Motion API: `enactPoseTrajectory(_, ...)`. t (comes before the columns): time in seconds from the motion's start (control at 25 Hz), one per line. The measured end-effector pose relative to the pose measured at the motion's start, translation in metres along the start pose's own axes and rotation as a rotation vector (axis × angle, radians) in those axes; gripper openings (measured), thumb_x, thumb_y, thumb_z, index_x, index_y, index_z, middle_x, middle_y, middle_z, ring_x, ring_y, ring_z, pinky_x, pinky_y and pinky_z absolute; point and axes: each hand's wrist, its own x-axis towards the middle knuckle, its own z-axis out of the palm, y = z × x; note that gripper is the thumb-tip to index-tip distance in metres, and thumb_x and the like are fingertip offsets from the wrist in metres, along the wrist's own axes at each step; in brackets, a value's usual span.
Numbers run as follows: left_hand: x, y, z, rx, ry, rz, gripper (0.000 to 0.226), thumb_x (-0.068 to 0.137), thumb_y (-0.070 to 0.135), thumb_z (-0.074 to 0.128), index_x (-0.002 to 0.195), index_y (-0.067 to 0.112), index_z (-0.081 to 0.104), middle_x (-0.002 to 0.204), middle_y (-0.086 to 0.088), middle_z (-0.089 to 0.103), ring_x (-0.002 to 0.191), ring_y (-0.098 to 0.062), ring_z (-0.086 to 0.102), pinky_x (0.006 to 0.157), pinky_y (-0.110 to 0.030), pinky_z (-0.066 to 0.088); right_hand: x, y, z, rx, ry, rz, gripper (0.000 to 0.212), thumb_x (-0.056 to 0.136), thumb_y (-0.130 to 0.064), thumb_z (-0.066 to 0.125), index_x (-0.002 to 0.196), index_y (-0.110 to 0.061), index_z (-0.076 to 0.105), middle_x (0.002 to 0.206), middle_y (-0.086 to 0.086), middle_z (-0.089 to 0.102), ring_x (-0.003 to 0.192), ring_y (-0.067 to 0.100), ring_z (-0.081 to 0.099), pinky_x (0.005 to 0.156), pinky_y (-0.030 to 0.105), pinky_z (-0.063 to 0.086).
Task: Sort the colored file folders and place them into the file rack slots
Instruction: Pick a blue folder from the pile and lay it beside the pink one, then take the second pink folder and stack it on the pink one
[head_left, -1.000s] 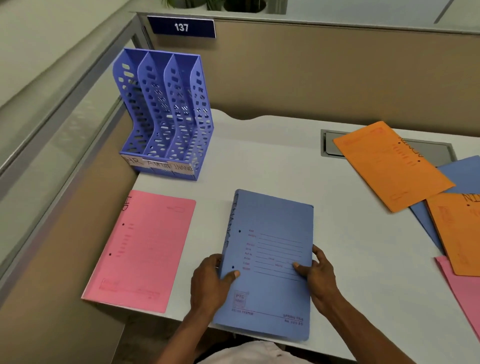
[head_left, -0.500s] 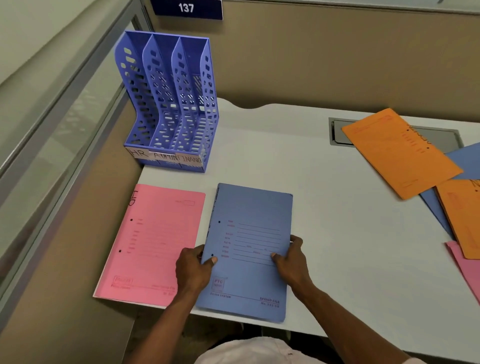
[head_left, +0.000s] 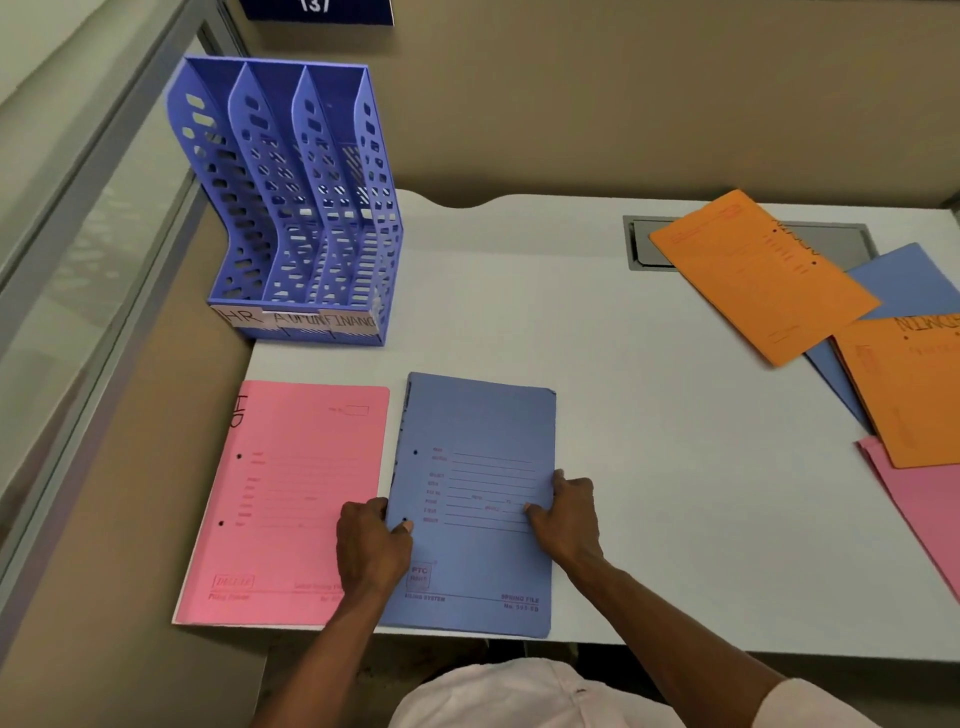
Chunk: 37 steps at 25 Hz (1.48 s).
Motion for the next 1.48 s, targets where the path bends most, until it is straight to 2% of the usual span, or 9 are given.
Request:
enactPoseTrajectory(0.12,0.0,0.003,0.0,0.041,0.023,0.013,0.037,0.087,0.027,0.081,0.118,0.014,0.065,0.119,-0.009,0.062,0.103,-0.029,0.064,0.082,-0.046,0.063,-0.002,0.0,0.002,-0.102,0.009,-0.048,0.068,0.1,-0.027,0.066,0.157,-0.006,0.037,0.143,0.014,0.044,0.133,0.03,0.048,0.108,0.038,0.051)
enactPoseTrajectory(0.32,-0.005,0.012,0.003,0.102,0.013,0.008,0.043,0.087,0.028,0.08,0.12,0.015,0.057,0.121,-0.009,0.057,0.11,-0.028,0.059,0.082,-0.04,0.058,-0.005,0.009,0.001,-0.089,0.019,-0.126,0.078,0.099,-0.026,0.067,0.163,-0.009,0.027,0.142,0.01,0.04,0.133,0.025,0.045,0.11,0.034,0.049)
enactPoseTrajectory(0.48,-0.015,0.019,0.01,0.191,0.067,0.049,0.052,0.088,0.02,0.078,0.129,0.006,0.05,0.127,-0.018,0.054,0.117,-0.036,0.054,0.086,-0.048,0.057,-0.016,0.025,-0.012,-0.035,-0.005,-0.171,0.064,0.097,-0.03,0.07,0.154,-0.018,0.043,0.146,0.005,0.045,0.133,0.022,0.053,0.104,0.031,0.051)
enactPoseTrajectory(0.56,-0.023,0.029,0.018,0.239,0.088,0.086,0.067,0.084,0.022,0.083,0.134,0.0,0.045,0.131,-0.024,0.052,0.12,-0.042,0.05,0.09,-0.054,0.055,-0.024,0.044,-0.027,-0.014,0.022,-0.153,0.058,0.097,-0.03,0.072,0.149,-0.02,0.049,0.145,0.003,0.05,0.127,0.019,0.058,0.103,0.03,0.053)
enactPoseTrajectory(0.68,-0.034,0.05,0.032,0.302,0.127,0.173,0.088,0.076,0.025,0.088,0.143,-0.007,0.039,0.144,-0.031,0.043,0.131,-0.05,0.04,0.104,-0.063,0.045,-0.035,0.077,-0.057,0.04,0.112,-0.084,0.045,0.096,-0.026,0.074,0.139,-0.021,0.059,0.134,0.0,0.06,0.108,0.011,0.061,0.092,0.021,0.049)
enactPoseTrajectory(0.8,-0.047,0.076,0.051,0.277,0.131,0.307,0.089,0.076,0.019,0.088,0.145,-0.009,0.04,0.151,-0.035,0.037,0.14,-0.051,0.034,0.112,-0.066,0.034,-0.046,0.113,-0.096,0.128,0.237,0.004,0.029,0.095,-0.02,0.076,0.123,-0.021,0.069,0.117,-0.003,0.069,0.093,0.007,0.064,0.082,0.013,0.046)
enactPoseTrajectory(1.04,-0.071,0.14,0.102,0.382,0.038,0.503,0.081,0.083,0.019,0.083,0.147,-0.009,0.043,0.153,-0.032,0.039,0.143,-0.047,0.033,0.115,-0.061,0.034,-0.048,0.176,-0.165,0.277,0.332,0.151,0.015,0.097,-0.015,0.068,0.109,-0.021,0.075,0.103,-0.008,0.075,0.093,0.012,0.07,0.089,0.032,0.058)
enactPoseTrajectory(1.28,-0.13,0.24,0.195,0.471,-0.085,0.717,0.076,0.087,0.03,0.077,0.148,-0.001,0.043,0.154,-0.021,0.041,0.146,-0.037,0.033,0.114,-0.05,0.039,-0.042,0.256,-0.245,0.367,0.365,0.198,0.014,0.097,-0.012,0.07,0.108,-0.019,0.075,0.102,-0.002,0.077,0.093,0.015,0.072,0.089,0.035,0.06)
enactPoseTrajectory(1.48,-0.173,0.339,0.29,0.435,-0.247,0.878,0.074,0.087,0.035,0.078,0.146,0.002,0.046,0.149,-0.015,0.046,0.141,-0.033,0.04,0.112,-0.045,0.043,-0.034,0.346,-0.32,0.434,0.487,0.296,0.014,0.1,-0.015,0.07,0.113,-0.017,0.074,0.111,0.001,0.077,0.098,0.019,0.072,0.094,0.039,0.061)
